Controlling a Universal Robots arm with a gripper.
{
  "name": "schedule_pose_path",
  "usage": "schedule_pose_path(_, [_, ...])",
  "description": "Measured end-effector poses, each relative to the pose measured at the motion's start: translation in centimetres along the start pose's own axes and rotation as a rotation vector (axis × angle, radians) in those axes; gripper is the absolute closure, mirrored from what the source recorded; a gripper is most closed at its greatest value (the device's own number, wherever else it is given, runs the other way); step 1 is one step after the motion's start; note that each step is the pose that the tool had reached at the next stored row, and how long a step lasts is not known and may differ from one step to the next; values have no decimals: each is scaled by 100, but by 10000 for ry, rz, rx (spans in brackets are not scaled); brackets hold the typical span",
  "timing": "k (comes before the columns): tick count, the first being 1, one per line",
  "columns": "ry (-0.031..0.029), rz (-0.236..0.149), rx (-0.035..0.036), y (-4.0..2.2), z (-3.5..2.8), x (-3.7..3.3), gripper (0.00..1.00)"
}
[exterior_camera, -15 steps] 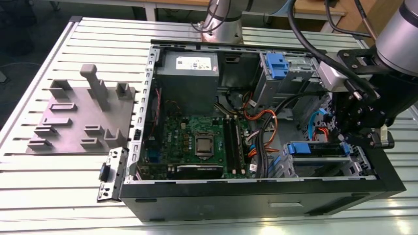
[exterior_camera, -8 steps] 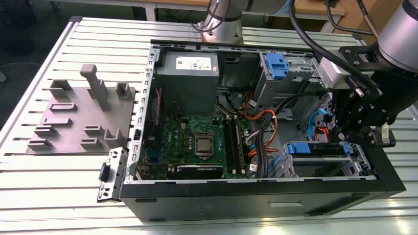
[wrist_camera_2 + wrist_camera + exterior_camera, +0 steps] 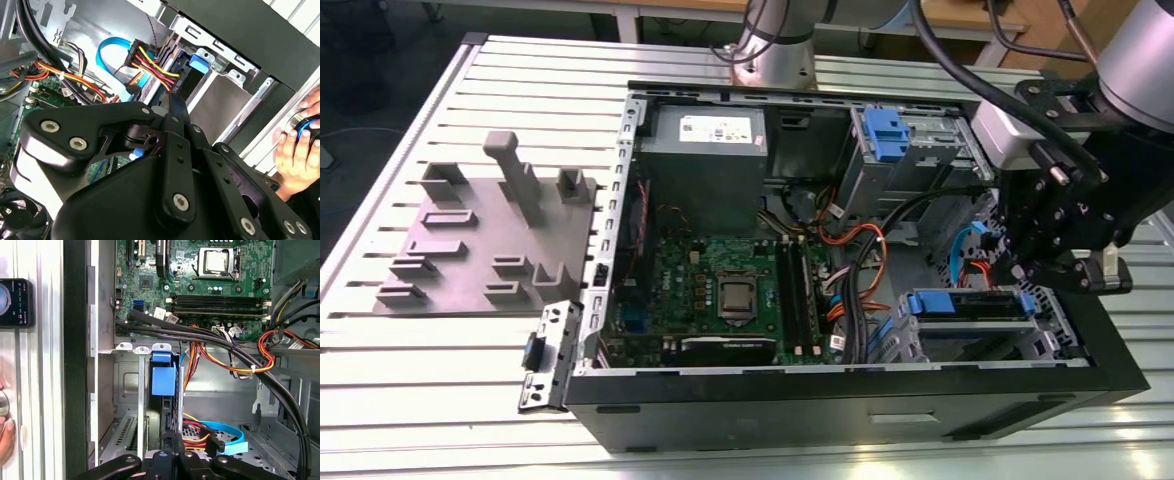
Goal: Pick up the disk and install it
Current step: 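Insert the second disk wire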
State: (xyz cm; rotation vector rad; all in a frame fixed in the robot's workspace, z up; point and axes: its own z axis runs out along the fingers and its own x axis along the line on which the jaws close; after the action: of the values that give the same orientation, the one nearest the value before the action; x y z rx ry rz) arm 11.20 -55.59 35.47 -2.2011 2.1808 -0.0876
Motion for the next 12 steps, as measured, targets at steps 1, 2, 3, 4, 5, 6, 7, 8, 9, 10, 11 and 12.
schedule_pose_path(1, [2, 0, -1, 10, -2, 0, 89])
schedule_pose_path(2, [2, 0, -1, 20, -3, 0, 89])
schedule_pose_path(3, [2, 0, 0, 20, -3, 0, 89])
schedule_pose_path(4, [2, 0, -1, 20, -3, 0, 89])
schedule_pose_path(5, [2, 0, -1, 21, -3, 0, 89])
schedule_pose_path(6, [2, 0, -1, 20, -3, 0, 89])
schedule_pose_path(7, [2, 0, -1, 21, -3, 0, 89])
schedule_pose_path(8, [2, 0, -1, 21, -3, 0, 89])
schedule_pose_path(9, [1, 0, -1, 21, -2, -1, 89])
schedule_pose_path(10, [2, 0, -1, 21, -4, -2, 89])
schedule_pose_path(11, [5, 0, -1, 21, -9, -4, 89])
schedule_pose_path(12, [2, 0, 0, 20, -14, -7, 89])
